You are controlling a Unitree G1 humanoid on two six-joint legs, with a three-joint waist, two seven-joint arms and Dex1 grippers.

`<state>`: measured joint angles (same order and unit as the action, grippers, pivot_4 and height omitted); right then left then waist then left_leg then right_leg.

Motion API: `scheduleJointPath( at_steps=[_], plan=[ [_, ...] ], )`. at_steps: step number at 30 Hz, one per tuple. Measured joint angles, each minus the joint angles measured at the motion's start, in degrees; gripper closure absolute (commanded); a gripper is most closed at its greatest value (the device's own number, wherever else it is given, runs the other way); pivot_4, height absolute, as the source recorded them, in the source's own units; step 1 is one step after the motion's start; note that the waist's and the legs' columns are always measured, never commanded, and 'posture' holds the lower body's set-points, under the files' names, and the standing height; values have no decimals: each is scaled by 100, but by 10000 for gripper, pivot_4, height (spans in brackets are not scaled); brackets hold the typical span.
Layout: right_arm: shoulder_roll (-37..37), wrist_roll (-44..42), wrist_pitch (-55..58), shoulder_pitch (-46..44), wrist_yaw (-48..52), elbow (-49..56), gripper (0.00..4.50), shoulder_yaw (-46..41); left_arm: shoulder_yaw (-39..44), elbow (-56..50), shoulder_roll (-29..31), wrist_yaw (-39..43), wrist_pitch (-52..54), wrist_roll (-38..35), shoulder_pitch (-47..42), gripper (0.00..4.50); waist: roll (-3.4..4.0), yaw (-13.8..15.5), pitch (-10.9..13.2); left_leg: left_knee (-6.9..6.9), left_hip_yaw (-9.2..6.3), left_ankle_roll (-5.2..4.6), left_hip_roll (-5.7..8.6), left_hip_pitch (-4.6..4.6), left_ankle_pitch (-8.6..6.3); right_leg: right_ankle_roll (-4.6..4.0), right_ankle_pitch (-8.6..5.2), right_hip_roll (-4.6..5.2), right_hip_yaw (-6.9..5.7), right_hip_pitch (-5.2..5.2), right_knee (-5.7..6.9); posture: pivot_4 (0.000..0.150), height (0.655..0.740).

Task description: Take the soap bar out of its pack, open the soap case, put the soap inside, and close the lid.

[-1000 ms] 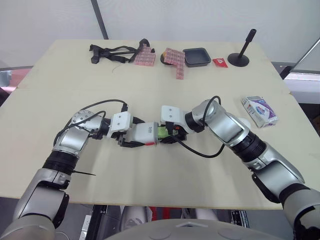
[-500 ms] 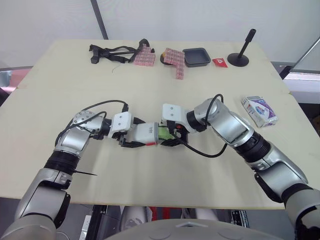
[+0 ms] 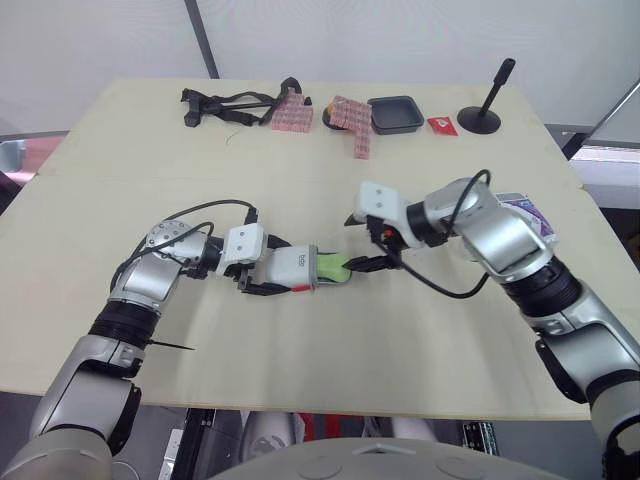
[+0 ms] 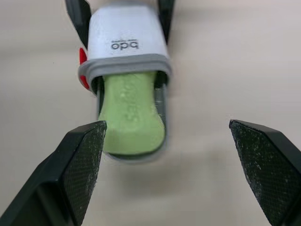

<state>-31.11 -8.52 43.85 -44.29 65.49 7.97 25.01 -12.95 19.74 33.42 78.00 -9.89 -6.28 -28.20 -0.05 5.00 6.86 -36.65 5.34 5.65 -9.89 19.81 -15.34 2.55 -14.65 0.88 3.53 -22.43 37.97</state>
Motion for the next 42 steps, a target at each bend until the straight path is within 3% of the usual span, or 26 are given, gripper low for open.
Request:
scheduleJointPath(
  at_steps=[12, 42],
  plan=[
    [-526, 183, -560, 585, 71, -95, 44912, 194, -6, 105, 19, 47, -88, 18, -59, 10319, 0, 34, 0, -1, 1, 0, -2, 35, 0, 0, 0, -4, 5, 1, -2, 1500, 7400],
    [149, 821, -969, 353, 8, -108, 44912, 837, -6, 165, 51, 85, -96, 23, -96, 10319, 0, 4, 0, -1, 1, 0, -2, 1, 0, 0, 0, -2, 2, -1, 1, 1500, 7400]
  ],
)
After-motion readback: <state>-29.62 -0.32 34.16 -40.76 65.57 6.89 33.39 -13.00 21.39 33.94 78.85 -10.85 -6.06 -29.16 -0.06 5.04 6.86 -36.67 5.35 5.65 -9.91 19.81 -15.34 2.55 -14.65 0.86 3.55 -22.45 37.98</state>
